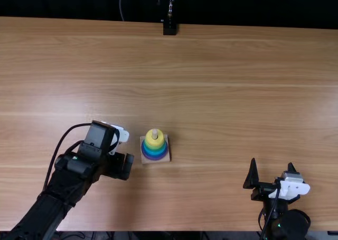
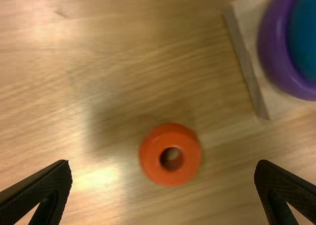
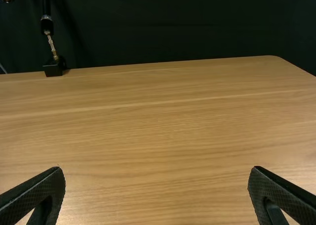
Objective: Build the Hanoi tower: stack the rings onto the peg from bottom to top in this color order: purple, dark blue, light blue, dark green, light green, yellow, orange.
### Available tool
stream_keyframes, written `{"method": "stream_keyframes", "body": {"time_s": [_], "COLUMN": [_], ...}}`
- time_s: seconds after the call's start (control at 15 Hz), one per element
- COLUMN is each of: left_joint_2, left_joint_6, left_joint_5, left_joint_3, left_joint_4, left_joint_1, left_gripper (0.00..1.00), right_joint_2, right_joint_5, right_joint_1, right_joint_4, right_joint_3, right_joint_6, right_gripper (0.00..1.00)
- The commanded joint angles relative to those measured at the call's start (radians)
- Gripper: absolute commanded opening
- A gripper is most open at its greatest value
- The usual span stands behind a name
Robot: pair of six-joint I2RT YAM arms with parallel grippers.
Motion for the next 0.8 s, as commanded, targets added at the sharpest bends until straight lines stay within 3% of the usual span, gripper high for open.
{"method": "stream_keyframes", "body": {"time_s": [0.0, 0.73], "left_joint_2": [0.016, 0.13], "left_joint_6": [-0.003, -0.002], "left_joint_5": [-0.003, -0.003], "left_joint_3": [0.034, 0.034], "left_joint_4": [-0.002, 0.003], "left_joint_1": [-0.015, -0.019], "left_gripper": [1.0, 1.0], "right_joint_2": [-0.012, -0.012], "right_joint_5": [0.003, 0.003], "right_joint_1": [-0.006, -0.006], "right_joint_4": [-0.009, -0.009], "right_joint_3": [-0.034, -0.034], "right_joint_6": [0.003, 0.003], "right_gripper": [1.0, 1.0]}}
